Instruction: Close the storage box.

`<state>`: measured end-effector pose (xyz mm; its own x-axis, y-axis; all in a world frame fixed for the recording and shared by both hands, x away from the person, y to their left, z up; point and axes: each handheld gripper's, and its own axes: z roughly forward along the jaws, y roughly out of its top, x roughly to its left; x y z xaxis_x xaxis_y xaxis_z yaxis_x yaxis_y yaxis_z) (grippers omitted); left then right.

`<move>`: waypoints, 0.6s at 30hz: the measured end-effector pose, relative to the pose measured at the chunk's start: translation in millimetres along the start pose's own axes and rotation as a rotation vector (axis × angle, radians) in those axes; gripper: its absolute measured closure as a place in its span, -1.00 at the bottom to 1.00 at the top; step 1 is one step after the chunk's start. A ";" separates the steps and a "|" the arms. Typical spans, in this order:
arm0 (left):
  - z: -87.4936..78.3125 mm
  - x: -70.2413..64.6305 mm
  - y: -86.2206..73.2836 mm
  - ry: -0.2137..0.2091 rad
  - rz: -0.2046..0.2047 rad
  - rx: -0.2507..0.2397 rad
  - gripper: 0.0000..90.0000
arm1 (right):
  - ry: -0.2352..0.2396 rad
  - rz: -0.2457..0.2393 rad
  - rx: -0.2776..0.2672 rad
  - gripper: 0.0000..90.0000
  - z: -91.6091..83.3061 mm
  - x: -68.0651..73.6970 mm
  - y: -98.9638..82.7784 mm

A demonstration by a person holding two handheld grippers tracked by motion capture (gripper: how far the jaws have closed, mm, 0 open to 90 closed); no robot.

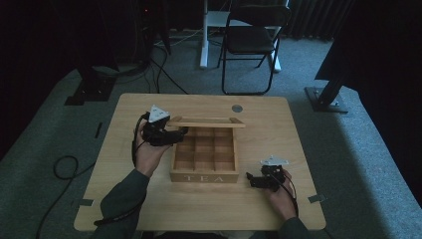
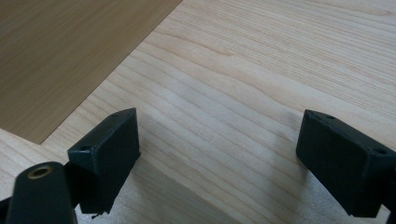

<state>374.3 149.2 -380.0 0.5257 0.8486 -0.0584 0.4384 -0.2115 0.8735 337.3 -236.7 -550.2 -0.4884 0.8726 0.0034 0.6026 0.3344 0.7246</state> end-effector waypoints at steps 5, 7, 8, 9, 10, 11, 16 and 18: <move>-1.7 -1.3 -2.6 -0.001 -0.003 0.001 -0.52 | 0.000 0.000 0.000 -0.71 0.0 0.0 0.0; -3.4 -2.3 -5.7 -0.004 -0.003 0.004 -0.52 | 0.000 0.000 0.000 -0.71 0.0 0.0 0.0; -3.8 -2.7 -6.7 -0.004 -0.002 0.004 -0.52 | 0.001 0.000 0.001 -0.71 0.0 -0.1 0.0; -4.2 -3.1 -7.8 -0.005 0.000 0.003 -0.52 | 0.001 -0.001 0.001 -0.71 0.0 -0.1 0.0; -4.8 -3.3 -8.9 -0.006 -0.001 0.004 -0.52 | 0.000 0.000 0.000 -0.71 0.0 -0.1 0.0; -5.0 -3.7 -10.0 -0.008 -0.004 0.000 -0.52 | 0.000 0.000 0.000 -0.71 0.0 0.0 0.0; -6.2 -4.7 -13.4 -0.009 -0.005 0.000 -0.52 | 0.000 0.000 -0.001 -0.71 0.1 0.0 0.0; -6.5 -4.8 -13.9 -0.009 -0.006 0.000 -0.52 | 0.000 0.000 -0.001 -0.71 0.1 0.0 0.0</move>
<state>360.9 151.2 -388.7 0.5292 0.8458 -0.0680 0.4420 -0.2064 0.8729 337.4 -236.7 -550.2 -0.4885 0.8726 0.0040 0.6023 0.3339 0.7250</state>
